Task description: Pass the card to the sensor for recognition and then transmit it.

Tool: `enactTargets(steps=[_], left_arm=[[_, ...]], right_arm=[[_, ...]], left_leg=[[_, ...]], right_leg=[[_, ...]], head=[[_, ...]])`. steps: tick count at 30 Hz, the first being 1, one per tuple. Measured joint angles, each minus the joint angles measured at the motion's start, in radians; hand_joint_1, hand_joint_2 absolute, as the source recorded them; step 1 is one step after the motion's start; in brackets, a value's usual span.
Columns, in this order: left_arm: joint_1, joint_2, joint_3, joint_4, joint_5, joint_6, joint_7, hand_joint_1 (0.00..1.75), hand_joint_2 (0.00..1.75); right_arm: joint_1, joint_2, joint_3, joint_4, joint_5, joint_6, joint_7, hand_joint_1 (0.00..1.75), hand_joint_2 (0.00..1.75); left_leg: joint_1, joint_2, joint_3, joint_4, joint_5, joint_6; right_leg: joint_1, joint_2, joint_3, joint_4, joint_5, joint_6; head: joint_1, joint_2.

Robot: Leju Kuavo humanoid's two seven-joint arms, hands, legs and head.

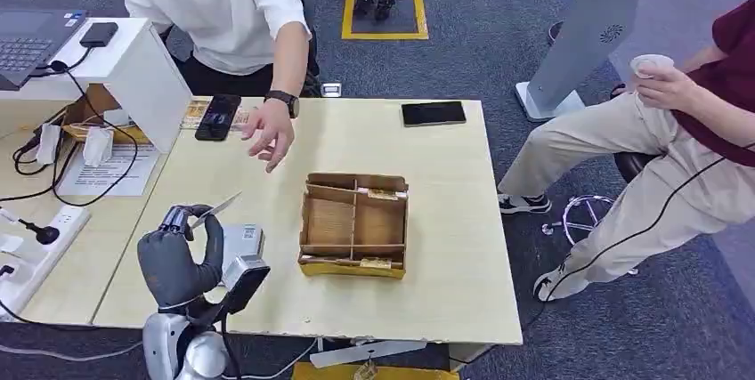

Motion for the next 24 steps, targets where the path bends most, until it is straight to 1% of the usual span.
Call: enactTargets(steps=[3, 8, 11, 13, 17, 21, 24], left_arm=[[-0.026, -0.001, 0.0, -0.001, 0.023, 0.0, -0.01, 1.75, 1.75], [-0.071, -0.003, 0.0, 0.002, 0.049, -0.002, -0.011, 1.75, 1.75], [-0.124, -0.007, 0.0, 0.031, 0.072, -0.003, -0.006, 1.75, 1.75], [-0.143, -0.009, 0.0, 0.05, 0.078, -0.003, 0.0, 1.75, 1.75], [-0.182, -0.013, 0.0, 0.104, 0.037, -0.003, 0.051, 1.75, 1.75], [-0.207, -0.017, 0.0, 0.133, 0.027, -0.003, 0.064, 1.75, 1.75], [-0.225, -0.02, 0.0, 0.157, 0.036, -0.003, 0.084, 1.75, 1.75]], right_arm=[[-0.005, 0.0, -0.007, 0.0, 0.013, 0.0, -0.001, 0.0, 1.75], [-0.01, 0.0, -0.021, 0.001, 0.025, 0.0, -0.007, 0.0, 1.75], [-0.018, 0.0, -0.032, 0.003, 0.036, 0.0, -0.016, 0.0, 1.75], [-0.021, 0.0, -0.039, 0.005, 0.044, 0.0, -0.019, 0.0, 1.75], [-0.024, 0.0, -0.052, 0.013, 0.053, 0.0, -0.023, 0.0, 1.75], [-0.026, 0.0, -0.053, 0.019, 0.054, 0.0, -0.027, 0.0, 1.75], [-0.028, 0.0, -0.053, 0.021, 0.055, 0.0, -0.029, 0.0, 1.75]], left_leg=[[0.001, 0.001, 0.0, 0.0, 0.001, -0.001], [0.0, 0.001, 0.0, 0.0, 0.001, -0.001], [0.0, 0.0, 0.0, 0.0, 0.001, -0.001], [0.0, 0.001, 0.0, 0.0, 0.001, -0.001], [0.0, 0.0, -0.001, 0.0, 0.001, -0.001], [0.0, 0.001, -0.001, 0.0, 0.001, -0.001], [0.0, 0.001, -0.001, 0.0, 0.001, -0.001]], right_leg=[[0.001, 0.001, 0.0, 0.0, 0.0, 0.0], [0.0, 0.001, 0.0, 0.0, 0.0, 0.0], [0.0, 0.001, 0.0, 0.0, 0.0, 0.0], [0.0, 0.001, 0.0, 0.0, 0.0, 0.0], [0.0, 0.001, 0.0, 0.0, 0.0, 0.0], [0.0, 0.001, -0.001, 0.0, 0.0, 0.0], [0.0, 0.001, -0.001, 0.0, 0.0, 0.0]], head=[[0.0, 0.0], [0.0, 0.0], [0.0, 0.0], [0.0, 0.0], [0.0, 0.0], [0.0, 0.0], [0.0, 0.0]])
